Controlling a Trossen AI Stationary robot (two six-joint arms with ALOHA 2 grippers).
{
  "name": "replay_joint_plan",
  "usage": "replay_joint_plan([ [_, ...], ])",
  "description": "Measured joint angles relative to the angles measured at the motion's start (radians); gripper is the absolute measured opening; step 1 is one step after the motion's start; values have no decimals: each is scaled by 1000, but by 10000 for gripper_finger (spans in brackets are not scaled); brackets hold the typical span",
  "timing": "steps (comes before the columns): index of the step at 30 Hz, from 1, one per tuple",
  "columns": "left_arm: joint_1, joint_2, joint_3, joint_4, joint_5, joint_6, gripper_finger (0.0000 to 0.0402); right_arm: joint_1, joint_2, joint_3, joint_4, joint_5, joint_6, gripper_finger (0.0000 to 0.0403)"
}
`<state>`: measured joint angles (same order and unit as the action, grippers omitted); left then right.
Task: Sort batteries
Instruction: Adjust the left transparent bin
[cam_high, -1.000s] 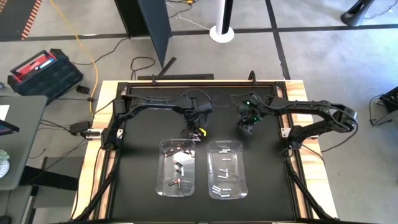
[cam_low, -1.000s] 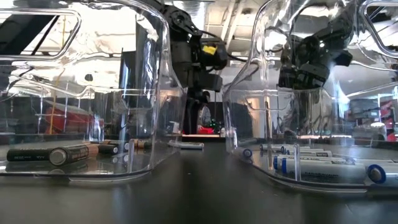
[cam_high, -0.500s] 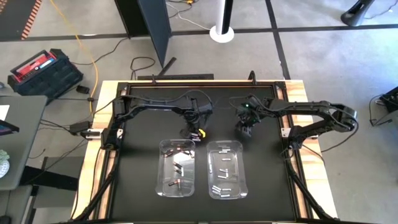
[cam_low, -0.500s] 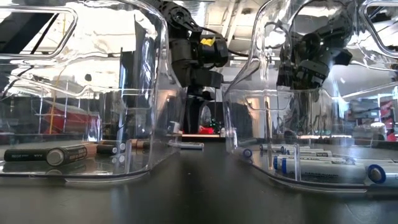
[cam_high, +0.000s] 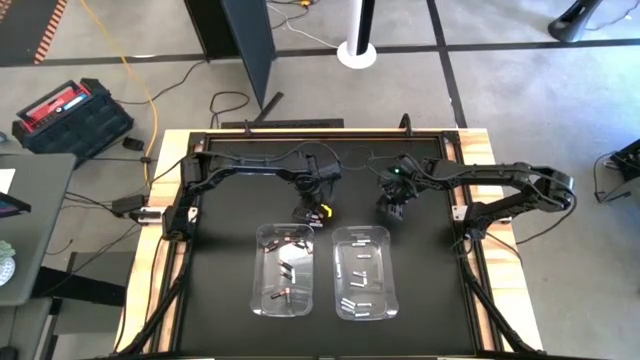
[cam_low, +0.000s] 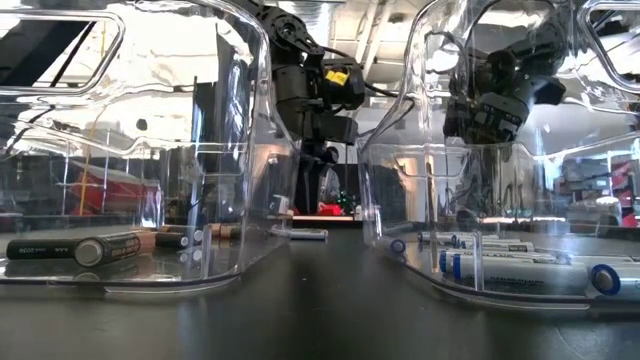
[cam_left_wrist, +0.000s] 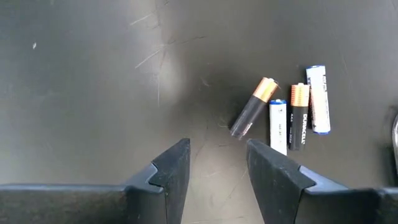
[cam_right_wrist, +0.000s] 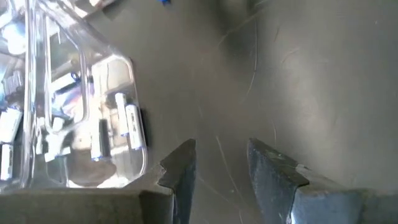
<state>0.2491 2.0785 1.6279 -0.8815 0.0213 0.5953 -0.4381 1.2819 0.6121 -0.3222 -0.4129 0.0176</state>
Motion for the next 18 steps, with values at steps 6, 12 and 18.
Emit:
replay_joint_plan([
  [6, -1, 0, 0, 7, -38, -85, 150, 0, 0, 0, 25, 0, 9, 162],
  [12, 11, 0, 0, -20, -158, -139, 150, 0, 0, 0, 25, 0, 9, 162],
  [18, 7, 1, 0, -46, -160, -244, 150, 0, 0, 0, 24, 0, 9, 162],
])
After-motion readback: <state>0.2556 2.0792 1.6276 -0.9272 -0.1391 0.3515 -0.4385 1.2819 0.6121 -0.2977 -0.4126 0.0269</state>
